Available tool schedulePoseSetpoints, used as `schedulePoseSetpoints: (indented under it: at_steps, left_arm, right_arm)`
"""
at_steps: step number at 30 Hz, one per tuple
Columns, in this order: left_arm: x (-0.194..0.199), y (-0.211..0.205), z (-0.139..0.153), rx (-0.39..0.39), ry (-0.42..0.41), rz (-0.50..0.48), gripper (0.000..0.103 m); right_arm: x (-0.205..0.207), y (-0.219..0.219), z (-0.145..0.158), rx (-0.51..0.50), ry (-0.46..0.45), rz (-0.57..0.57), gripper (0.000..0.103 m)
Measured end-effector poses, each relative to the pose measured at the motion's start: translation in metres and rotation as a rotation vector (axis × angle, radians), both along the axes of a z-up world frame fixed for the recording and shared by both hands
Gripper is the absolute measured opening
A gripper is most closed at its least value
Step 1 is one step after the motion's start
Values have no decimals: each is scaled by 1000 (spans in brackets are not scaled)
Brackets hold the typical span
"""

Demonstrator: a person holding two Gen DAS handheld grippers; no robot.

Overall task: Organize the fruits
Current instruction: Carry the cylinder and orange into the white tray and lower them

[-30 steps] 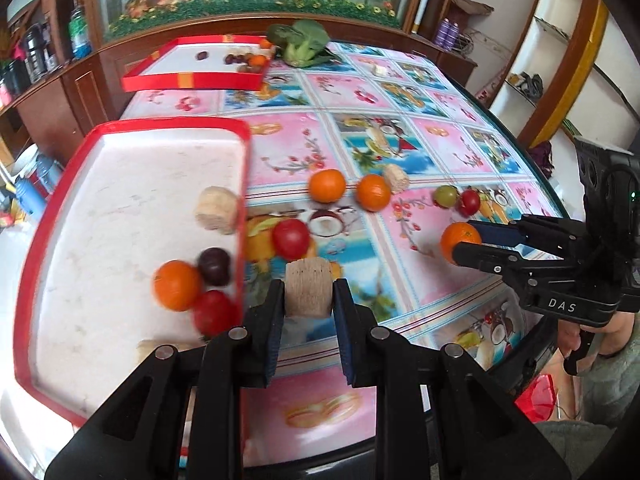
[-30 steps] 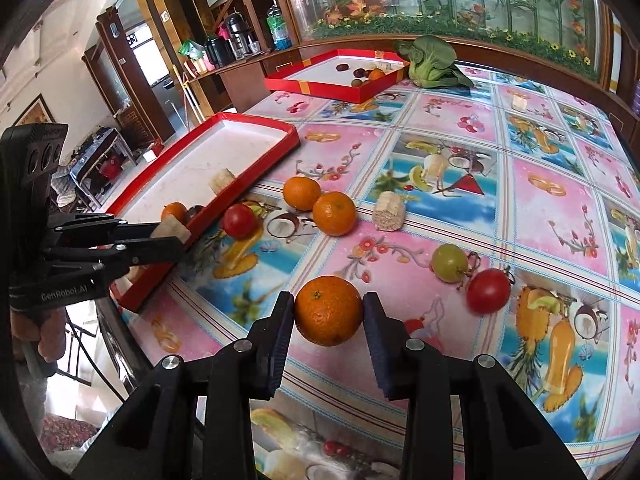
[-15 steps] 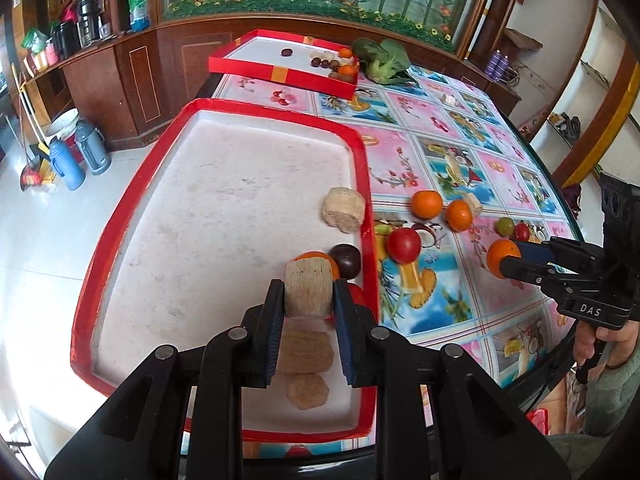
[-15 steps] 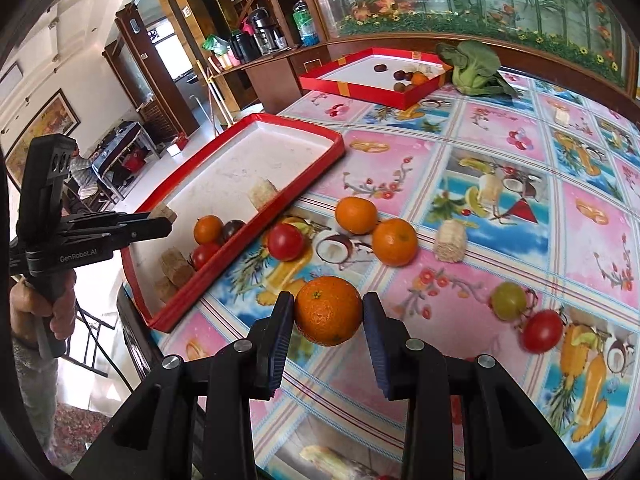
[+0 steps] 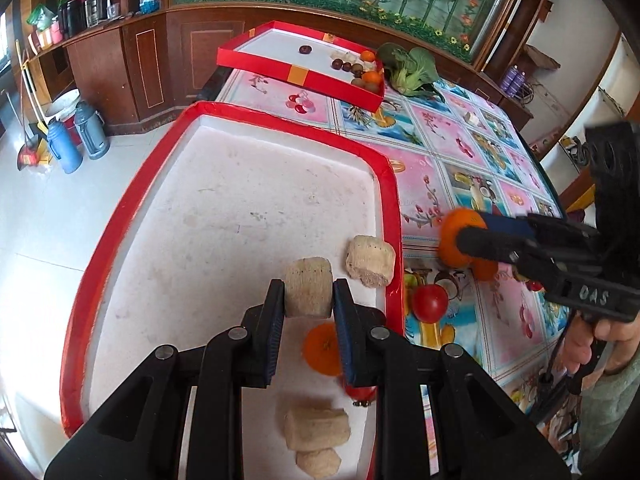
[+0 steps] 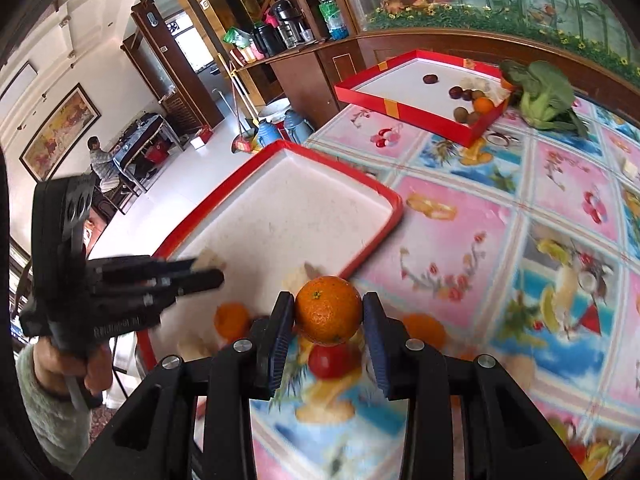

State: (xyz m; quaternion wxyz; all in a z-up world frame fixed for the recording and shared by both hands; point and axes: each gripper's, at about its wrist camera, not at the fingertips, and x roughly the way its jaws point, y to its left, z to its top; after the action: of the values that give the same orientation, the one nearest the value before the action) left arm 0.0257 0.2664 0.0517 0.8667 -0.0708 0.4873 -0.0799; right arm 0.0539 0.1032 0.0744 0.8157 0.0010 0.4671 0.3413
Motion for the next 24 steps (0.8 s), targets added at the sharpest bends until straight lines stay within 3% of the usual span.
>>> schedulePoseSetpoints:
  at_steps: [11,19,24]
  left_arm:
    - [8,-1,-15,17,40,-5,22]
    - [-19,26,-10,34,44,9,22]
    - [-31,35,-16,14,58,14,22]
  right_arm:
    - [43,51,-25,-33,23,49,36]
    - [23,86,-23,-3,25,175,35]
    - [6,108,-32,-67,7,221,35]
